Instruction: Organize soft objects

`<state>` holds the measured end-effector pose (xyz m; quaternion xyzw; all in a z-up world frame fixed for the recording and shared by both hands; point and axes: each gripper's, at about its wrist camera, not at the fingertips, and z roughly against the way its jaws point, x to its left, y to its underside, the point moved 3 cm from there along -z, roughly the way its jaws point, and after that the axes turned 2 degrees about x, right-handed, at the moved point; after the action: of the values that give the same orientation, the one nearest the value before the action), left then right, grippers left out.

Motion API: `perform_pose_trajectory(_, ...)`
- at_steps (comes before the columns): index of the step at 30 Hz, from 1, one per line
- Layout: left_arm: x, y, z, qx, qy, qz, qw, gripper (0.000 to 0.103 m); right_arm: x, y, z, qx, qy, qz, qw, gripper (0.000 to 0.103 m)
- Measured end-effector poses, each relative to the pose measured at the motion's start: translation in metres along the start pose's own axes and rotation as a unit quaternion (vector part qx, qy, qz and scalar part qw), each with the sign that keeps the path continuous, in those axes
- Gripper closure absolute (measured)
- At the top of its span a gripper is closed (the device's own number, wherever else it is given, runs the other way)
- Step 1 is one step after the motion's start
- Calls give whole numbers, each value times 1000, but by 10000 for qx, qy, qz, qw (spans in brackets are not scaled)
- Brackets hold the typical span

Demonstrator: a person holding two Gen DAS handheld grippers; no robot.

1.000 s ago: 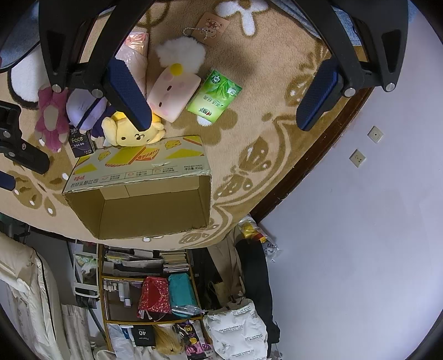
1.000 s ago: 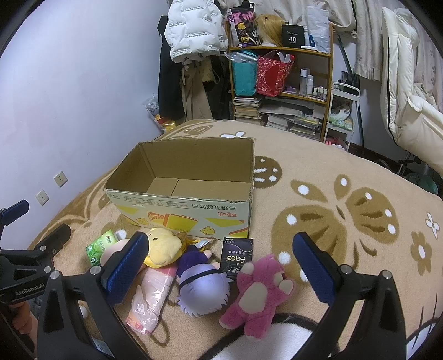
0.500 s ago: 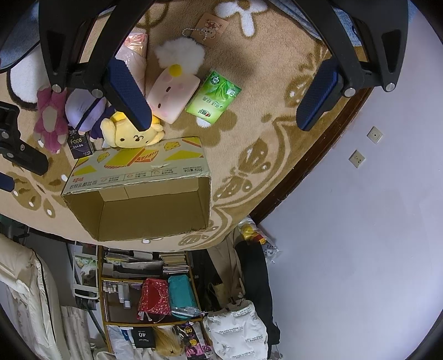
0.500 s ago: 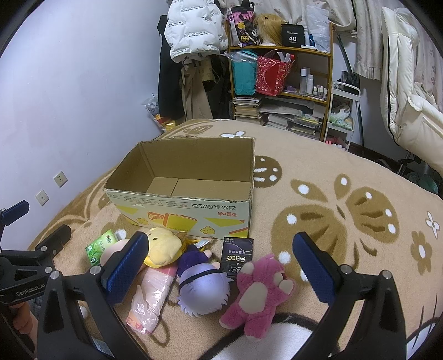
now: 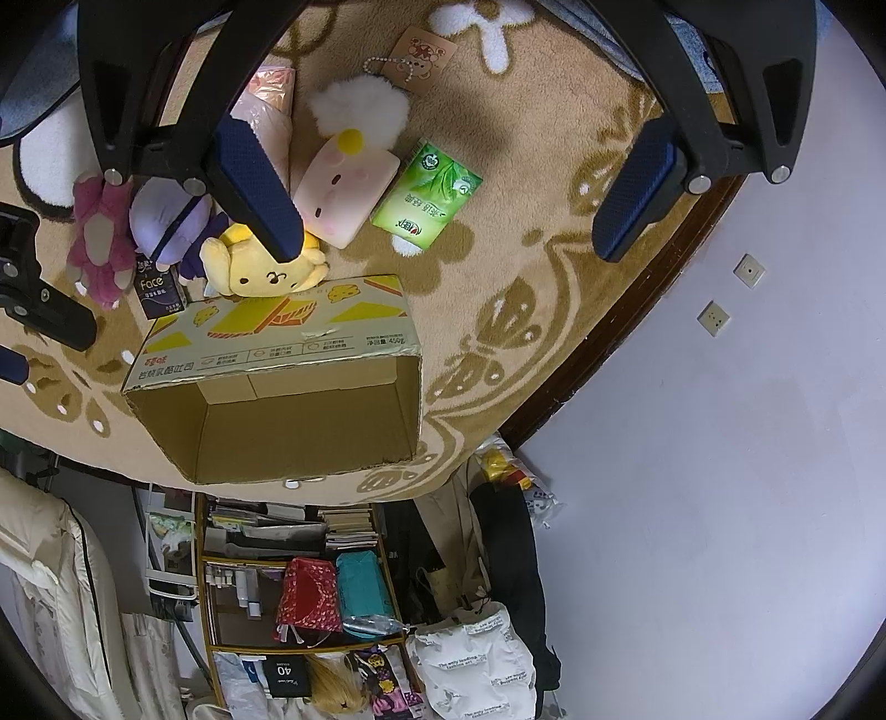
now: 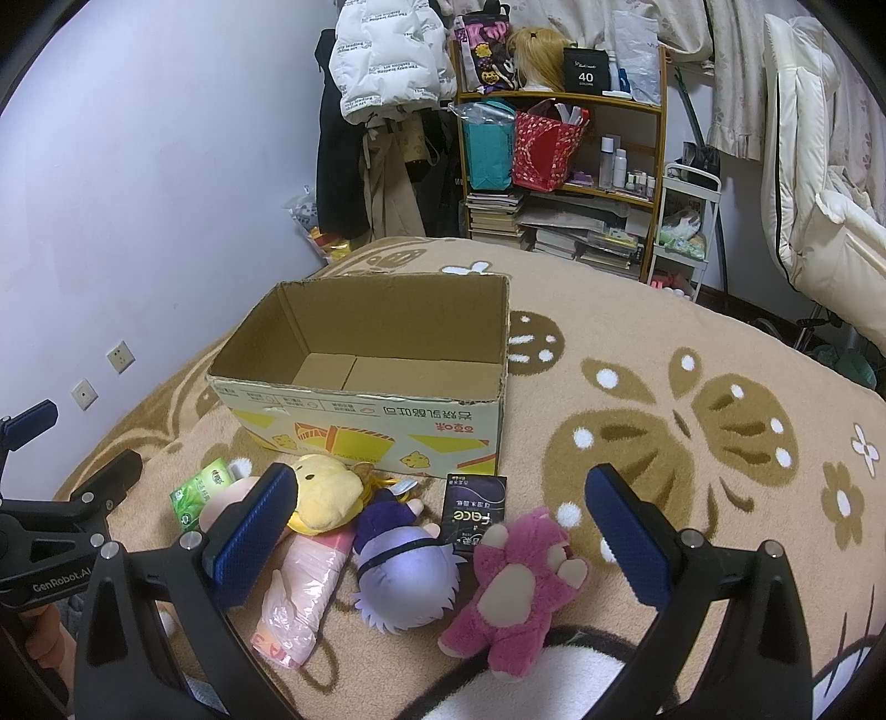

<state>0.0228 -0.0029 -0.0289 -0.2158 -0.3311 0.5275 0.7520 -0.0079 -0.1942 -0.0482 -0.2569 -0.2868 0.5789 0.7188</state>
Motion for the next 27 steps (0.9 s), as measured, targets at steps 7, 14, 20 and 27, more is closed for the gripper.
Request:
perform_pose_trajectory(7,-1,1,0,20,-8,-43,10000,0,0,0,-1,6,-1,-1,10000,0)
perform_pose_trajectory(14,-1,0,0,23,-10,-49,10000,0,0,0,-1,6,0,2,10000,0)
perform_pose_trajectory(20,-2,0,0,32,-17,-72,10000,0,0,0,-1,8,0,2,10000,0)
perform_pose_trajectory(27,-2,0,0,33,-18,-69,10000,0,0,0,-1,12,0,2,10000,0)
